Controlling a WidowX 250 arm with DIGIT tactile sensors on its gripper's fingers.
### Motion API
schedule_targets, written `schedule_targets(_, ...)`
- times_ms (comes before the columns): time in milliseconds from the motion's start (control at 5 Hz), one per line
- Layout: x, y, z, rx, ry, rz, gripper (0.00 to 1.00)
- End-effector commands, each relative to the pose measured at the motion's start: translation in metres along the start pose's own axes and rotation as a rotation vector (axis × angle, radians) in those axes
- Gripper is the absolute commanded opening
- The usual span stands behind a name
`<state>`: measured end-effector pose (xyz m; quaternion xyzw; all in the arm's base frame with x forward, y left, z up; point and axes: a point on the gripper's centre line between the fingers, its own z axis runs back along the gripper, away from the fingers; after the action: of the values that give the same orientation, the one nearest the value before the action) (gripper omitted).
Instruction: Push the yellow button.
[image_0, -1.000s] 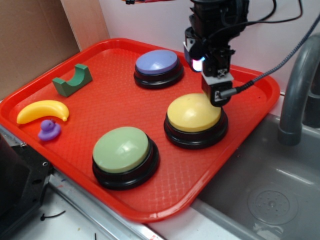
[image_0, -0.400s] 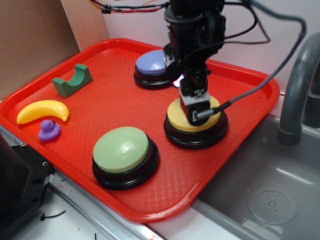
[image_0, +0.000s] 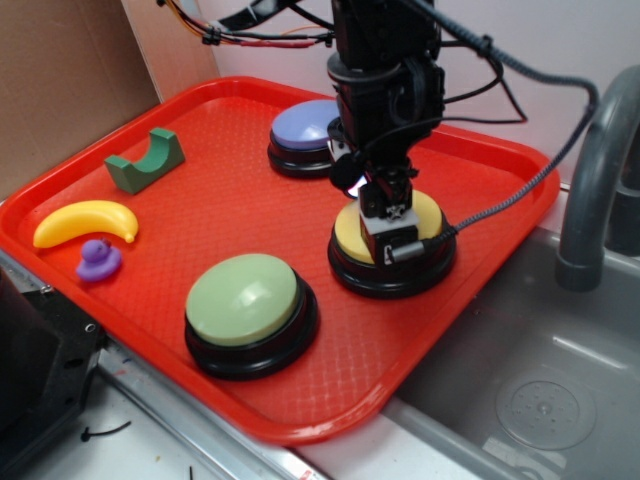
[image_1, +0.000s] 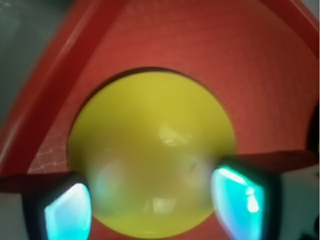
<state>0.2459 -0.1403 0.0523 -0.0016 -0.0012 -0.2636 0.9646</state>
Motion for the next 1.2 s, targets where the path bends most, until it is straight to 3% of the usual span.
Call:
schedule_targets(0,0.001,-0.004,0.010,0.007,-0.024,-0.009,1.00)
schedule_targets(200,-0.001,-0.001,0.038,0.045,-0.025,-0.012,1.00)
schedule_targets(1000,-0.018,0.004,0.088,0.027,-0.021,0.098,1.00)
